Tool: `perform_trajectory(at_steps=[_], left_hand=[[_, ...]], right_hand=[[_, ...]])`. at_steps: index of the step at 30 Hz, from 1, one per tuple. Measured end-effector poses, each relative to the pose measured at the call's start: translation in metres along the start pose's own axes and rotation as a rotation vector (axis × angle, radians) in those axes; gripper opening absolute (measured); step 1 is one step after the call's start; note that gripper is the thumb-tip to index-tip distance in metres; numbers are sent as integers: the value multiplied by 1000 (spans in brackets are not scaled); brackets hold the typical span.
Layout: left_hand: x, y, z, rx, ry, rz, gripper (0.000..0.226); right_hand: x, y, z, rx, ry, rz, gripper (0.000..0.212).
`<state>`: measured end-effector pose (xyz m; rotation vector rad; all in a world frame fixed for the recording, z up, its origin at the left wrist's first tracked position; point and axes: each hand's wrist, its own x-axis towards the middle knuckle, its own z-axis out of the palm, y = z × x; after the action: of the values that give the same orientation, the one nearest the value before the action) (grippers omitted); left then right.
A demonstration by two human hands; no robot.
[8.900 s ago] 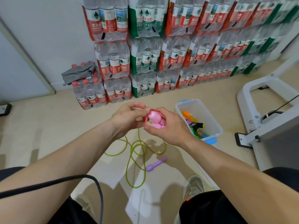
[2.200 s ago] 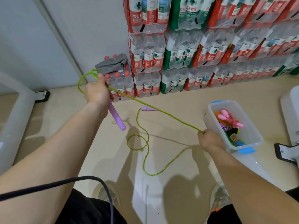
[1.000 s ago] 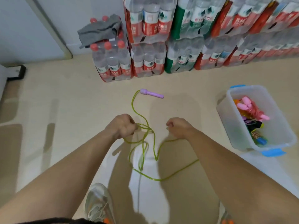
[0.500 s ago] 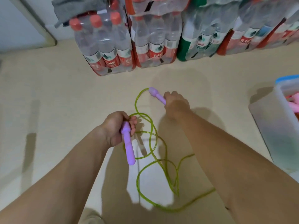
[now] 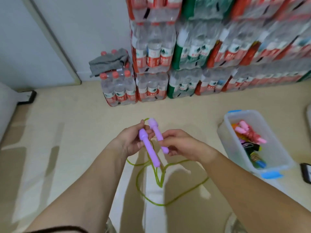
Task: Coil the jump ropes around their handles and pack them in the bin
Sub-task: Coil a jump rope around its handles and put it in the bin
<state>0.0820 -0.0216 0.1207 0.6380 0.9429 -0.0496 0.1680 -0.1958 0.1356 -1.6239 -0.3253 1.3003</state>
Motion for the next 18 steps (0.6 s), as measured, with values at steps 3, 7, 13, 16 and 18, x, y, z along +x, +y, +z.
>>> perform_trajectory(at_steps=[3,7,13,16,18], left_hand=[[-45,4,18,6,-46,23,46],[-102,5,43,147,-80,72,51],[-172,1,70,643,-44,317,16],[-202,2,74,1071,-136,402,18],[-219,-1,78,1205,-221,390,9]], right_hand=[[-49,-19,14,-136,-6,-24,20],[-102,-38,34,-309,52,-89,27],[-164,-63,54,-882,140,-186,28],[-190,-83,43,-992,402,-292,25],[-203,-88,35,-979,416,-431,37]])
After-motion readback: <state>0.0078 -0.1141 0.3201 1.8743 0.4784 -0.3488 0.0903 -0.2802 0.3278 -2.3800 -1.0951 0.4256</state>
